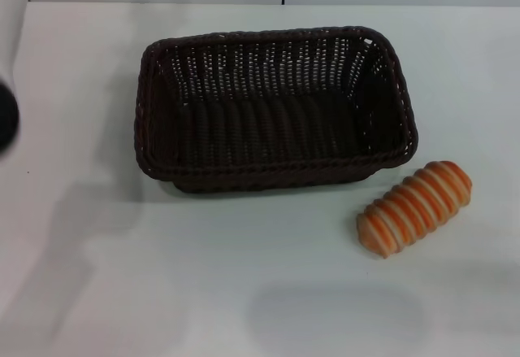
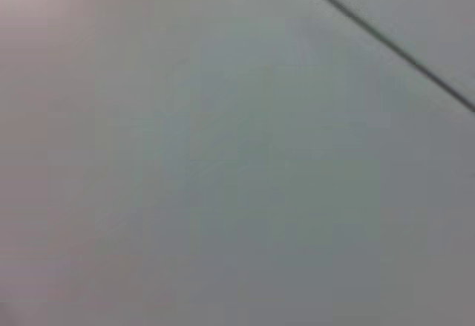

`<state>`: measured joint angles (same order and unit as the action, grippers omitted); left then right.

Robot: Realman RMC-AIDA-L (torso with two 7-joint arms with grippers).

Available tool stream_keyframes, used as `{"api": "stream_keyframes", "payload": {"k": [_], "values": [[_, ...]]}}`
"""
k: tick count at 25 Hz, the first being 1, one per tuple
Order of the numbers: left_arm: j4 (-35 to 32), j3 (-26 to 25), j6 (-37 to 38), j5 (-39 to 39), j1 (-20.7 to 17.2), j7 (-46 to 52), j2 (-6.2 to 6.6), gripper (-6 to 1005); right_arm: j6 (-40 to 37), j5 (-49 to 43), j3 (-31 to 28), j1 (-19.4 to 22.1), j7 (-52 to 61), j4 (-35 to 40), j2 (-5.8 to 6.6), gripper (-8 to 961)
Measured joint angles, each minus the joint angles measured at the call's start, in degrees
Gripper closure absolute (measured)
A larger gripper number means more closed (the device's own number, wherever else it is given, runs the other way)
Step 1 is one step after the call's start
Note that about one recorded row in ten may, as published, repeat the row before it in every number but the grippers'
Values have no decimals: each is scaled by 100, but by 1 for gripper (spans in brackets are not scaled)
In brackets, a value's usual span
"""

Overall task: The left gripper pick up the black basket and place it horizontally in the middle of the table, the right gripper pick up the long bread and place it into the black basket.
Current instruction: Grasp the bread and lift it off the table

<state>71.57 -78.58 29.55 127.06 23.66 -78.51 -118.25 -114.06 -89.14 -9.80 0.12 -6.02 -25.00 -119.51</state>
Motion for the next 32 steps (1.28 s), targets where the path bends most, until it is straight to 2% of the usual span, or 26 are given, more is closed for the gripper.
{"api": "stream_keyframes", "payload": {"k": [1,2,3,8,11,14,15,16,23,32], "values": [[-69,197,597,218,-174,466,-4,245,0,0,0,0,0,0,0,136],[-69,197,597,218,-174,466,-4,243,35,-3,41,-26,0,-2,0,136],[-135,371,1305,616,-546,1636,-1,241,93,-4,147,-65,-1,-3,-3,136],[-494,307,1797,1609,-1335,4589,51,228,288,-1,297,-83,-3,-9,-12,137],[-1250,181,2220,2369,-1621,6098,40,220,477,5,541,-75,-4,-28,-17,137],[-1986,157,2702,2503,-1610,6552,18,212,730,6,773,-83,-4,-58,-18,137],[-1986,157,2702,2503,-1610,6552,18,210,861,-1,859,-110,-5,-80,-19,137],[-2479,173,2850,2510,-1529,6721,16,207,956,-7,930,-140,-4,-92,-19,137],[-3124,207,2842,2512,-1222,6756,4,207,1967,-31,1304,-562,-5,-135,-20,136],[-3489,258,2711,2522,-901,6762,-12,208,2913,-39,1488,-885,-5,-284,-20,154]]}}
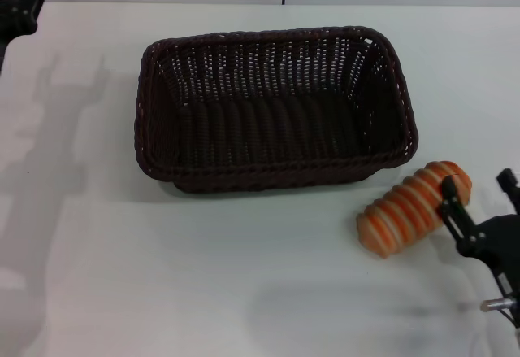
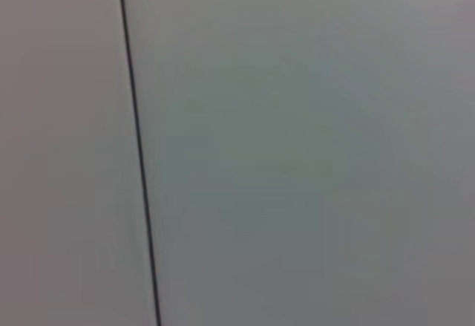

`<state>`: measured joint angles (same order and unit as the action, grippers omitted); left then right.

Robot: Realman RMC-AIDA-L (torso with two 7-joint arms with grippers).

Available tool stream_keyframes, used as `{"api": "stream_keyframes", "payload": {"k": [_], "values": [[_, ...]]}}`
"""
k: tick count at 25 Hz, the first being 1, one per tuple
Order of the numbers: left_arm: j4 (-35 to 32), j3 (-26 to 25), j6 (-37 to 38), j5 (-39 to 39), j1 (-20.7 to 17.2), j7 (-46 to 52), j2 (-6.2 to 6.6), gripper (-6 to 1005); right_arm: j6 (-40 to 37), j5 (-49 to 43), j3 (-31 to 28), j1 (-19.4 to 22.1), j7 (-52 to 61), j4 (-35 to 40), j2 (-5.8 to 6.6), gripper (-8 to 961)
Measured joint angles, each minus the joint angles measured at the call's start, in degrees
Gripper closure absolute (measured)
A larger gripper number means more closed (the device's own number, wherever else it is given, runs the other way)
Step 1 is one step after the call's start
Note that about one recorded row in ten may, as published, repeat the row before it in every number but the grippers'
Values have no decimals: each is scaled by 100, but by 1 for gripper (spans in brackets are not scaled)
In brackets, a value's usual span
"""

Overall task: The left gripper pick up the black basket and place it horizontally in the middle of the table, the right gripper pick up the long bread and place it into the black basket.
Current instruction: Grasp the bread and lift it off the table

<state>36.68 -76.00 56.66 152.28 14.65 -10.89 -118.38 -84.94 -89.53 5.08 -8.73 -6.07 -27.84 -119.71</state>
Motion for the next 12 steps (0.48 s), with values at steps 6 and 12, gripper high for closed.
{"api": "stream_keyframes", "payload": {"k": [6,12], "values": [[-152,72,-38,2,148,2,-7,208,266,-3,7,-84,0,-5,0,166],[-170,167,-88,4,188,5,-10,209,581,-9,33,-252,0,-3,0,178]]}}
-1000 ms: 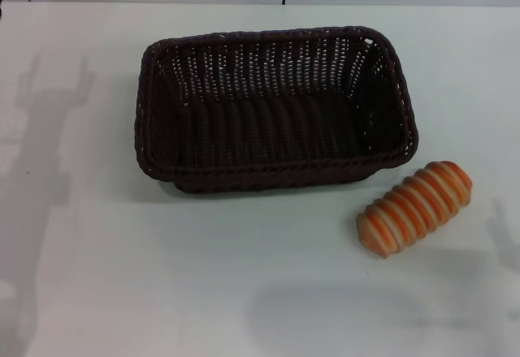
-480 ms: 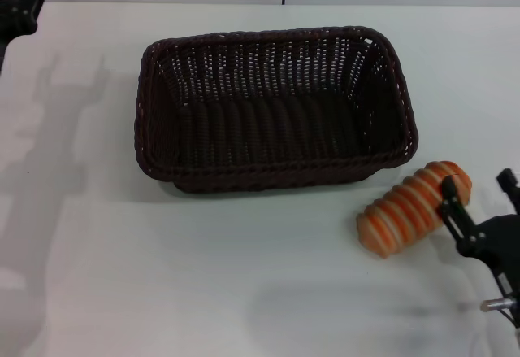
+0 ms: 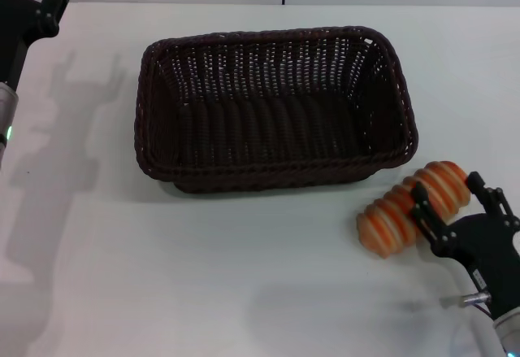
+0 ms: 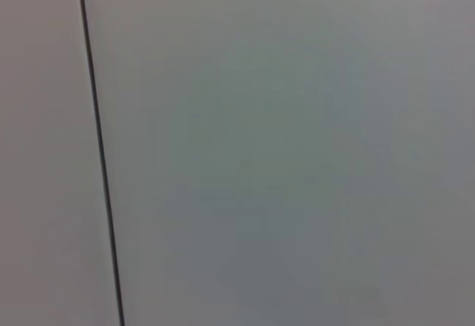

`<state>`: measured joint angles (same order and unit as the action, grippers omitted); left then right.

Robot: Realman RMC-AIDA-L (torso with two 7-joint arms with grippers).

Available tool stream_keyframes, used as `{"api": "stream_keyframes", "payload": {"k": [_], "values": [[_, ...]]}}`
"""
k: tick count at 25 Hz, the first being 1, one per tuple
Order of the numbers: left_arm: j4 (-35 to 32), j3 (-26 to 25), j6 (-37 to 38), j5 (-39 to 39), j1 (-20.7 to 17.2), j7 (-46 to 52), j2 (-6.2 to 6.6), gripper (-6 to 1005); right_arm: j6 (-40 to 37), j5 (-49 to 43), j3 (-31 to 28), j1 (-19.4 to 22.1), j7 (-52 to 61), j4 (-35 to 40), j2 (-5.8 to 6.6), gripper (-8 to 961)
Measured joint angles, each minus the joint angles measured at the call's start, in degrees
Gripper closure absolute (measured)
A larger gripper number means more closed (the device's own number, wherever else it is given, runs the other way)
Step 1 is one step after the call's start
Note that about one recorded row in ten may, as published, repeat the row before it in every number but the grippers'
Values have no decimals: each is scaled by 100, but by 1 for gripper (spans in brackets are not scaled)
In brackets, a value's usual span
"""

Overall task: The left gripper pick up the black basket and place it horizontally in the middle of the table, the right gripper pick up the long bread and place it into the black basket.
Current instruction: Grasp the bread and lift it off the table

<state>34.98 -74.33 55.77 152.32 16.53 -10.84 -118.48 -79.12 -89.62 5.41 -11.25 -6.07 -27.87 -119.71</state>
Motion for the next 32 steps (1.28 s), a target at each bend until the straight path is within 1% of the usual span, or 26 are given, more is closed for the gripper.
{"api": "stream_keyframes", "payload": {"k": [7,17,21,26,31,32], "values": [[0,40,-41,0,4,1,7,209,269,-3,47,-144,1,1,0,191],[0,49,-45,4,8,-38,19,210,539,19,-9,-168,49,-9,8,211],[0,57,-45,11,8,-43,19,210,633,52,-122,-176,50,-131,28,219],[0,59,-44,58,8,-45,18,210,353,48,-134,-59,-21,-260,45,229],[0,59,-42,68,8,-47,23,211,273,51,-176,11,-138,-276,45,239],[0,59,-42,70,7,-48,24,211,260,51,-178,21,-139,-276,47,278]]}}
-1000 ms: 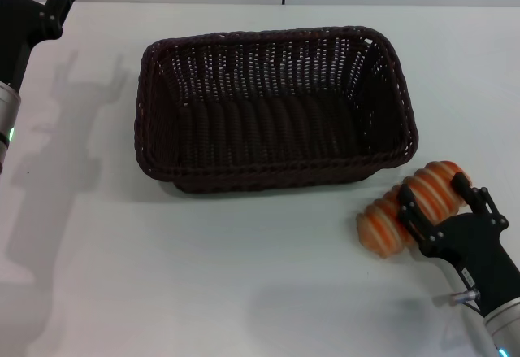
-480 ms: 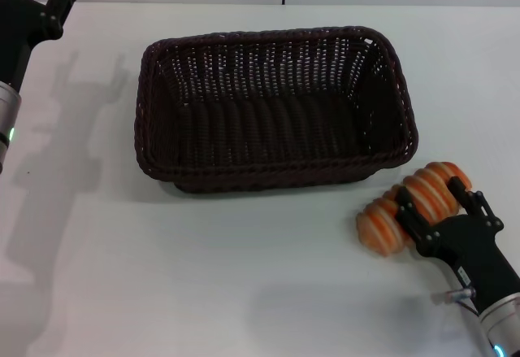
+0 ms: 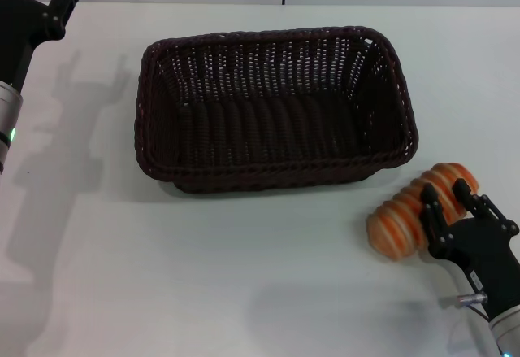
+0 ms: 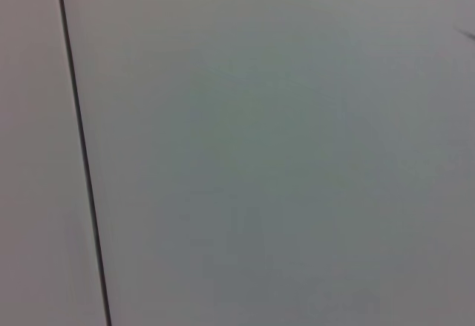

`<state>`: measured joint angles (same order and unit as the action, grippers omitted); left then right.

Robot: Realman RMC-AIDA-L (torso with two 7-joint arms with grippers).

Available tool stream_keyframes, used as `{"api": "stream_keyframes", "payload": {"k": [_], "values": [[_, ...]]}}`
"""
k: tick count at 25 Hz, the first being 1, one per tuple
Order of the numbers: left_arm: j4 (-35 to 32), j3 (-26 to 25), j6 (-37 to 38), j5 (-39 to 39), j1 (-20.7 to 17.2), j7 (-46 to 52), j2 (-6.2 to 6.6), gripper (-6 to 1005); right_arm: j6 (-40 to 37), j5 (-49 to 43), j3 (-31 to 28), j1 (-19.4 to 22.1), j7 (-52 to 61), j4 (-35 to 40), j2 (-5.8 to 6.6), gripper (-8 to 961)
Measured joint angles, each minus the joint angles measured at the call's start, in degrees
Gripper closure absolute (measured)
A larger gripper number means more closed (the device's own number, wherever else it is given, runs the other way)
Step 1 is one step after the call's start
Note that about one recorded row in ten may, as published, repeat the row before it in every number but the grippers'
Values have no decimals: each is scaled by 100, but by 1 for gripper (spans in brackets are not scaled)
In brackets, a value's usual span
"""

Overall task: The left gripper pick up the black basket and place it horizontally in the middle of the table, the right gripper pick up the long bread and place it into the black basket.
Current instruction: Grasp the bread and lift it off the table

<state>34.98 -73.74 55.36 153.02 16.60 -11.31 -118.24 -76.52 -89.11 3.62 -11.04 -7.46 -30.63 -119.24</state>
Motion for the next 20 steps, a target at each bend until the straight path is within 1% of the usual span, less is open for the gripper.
{"api": "stream_keyframes", "payload": {"k": [4,7,12,18,20], "values": [[0,0,1,1,-4,-2,8,211,-4,2,-3,-3,-1,11,1,436],[0,0,1,0,-10,-2,9,211,-6,4,-4,-8,-3,19,0,584],[-4,0,0,0,-19,-3,12,211,-9,8,-49,-6,-5,36,-2,633],[-11,0,-3,0,-15,-9,12,212,-71,8,-53,-3,-8,39,-3,813],[-35,0,-4,0,1,-10,12,212,-79,8,-55,-3,-10,41,-3,839]]}}
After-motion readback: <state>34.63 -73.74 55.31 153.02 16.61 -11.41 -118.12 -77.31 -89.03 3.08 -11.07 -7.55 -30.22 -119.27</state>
